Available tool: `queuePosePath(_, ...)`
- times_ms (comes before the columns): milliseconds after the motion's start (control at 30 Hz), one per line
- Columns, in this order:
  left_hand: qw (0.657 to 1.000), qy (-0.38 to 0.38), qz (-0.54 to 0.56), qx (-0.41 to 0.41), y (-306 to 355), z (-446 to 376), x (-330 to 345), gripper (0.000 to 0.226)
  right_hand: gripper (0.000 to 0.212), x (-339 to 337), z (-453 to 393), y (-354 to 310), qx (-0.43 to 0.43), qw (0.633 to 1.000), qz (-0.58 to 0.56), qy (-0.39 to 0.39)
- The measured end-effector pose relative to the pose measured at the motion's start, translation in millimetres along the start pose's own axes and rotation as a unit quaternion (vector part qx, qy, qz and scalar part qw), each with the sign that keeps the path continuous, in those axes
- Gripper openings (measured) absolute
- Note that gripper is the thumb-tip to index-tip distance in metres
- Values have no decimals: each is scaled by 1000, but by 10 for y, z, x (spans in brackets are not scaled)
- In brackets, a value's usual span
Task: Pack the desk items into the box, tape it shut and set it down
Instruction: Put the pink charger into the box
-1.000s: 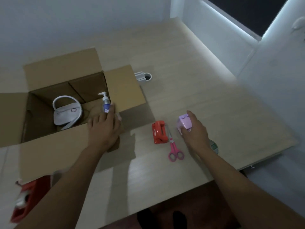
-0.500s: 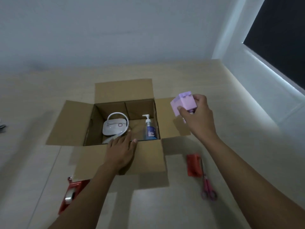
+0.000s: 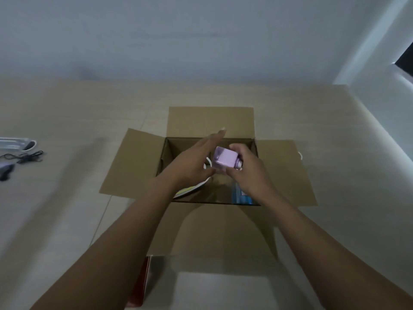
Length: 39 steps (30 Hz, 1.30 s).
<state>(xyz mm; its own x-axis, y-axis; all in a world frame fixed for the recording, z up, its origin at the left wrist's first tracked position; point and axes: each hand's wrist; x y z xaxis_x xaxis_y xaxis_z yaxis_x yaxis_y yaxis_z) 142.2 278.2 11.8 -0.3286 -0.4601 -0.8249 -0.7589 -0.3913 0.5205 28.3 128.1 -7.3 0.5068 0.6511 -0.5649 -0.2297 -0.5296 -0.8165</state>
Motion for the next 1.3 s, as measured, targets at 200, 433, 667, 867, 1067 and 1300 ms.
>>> queuePosePath(200,998,-36,-37,25,-120,-131,205,49,73,187,-74,207,28,999,-9,-43)
queuePosePath(433,985,-145,-79,-57,-342,-334,546,34,52,222,-146,545,43,997,57,-43)
queuePosePath(667,943,-298,-91,-117,-498,-425,956,40,41,311,-84,646,-20,979,201,12)
queuePosePath(867,913,-369,-88,-148,-685,-445,1078,33,67,162,-73,703,-26,929,369,-3)
queuePosePath(1067,897,-400,-72,-172,-671,-456,1204,38,71,165,-88,758,-14,944,329,1)
queuePosePath(1300,899,-384,-46,-207,-689,-445,1239,37,72,208,-97,840,-25,948,316,12)
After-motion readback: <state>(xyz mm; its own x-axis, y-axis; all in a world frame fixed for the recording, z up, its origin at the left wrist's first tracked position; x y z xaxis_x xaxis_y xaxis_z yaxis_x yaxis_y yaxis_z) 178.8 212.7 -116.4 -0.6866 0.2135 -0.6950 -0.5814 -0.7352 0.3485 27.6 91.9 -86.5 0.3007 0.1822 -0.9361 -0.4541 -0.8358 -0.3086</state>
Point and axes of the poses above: each hand's wrist, its own z-axis away from the middle knuckle, its own x-axis out of the palm, y = z × x, and after that the axes turned 7 degrees about y, right-handed
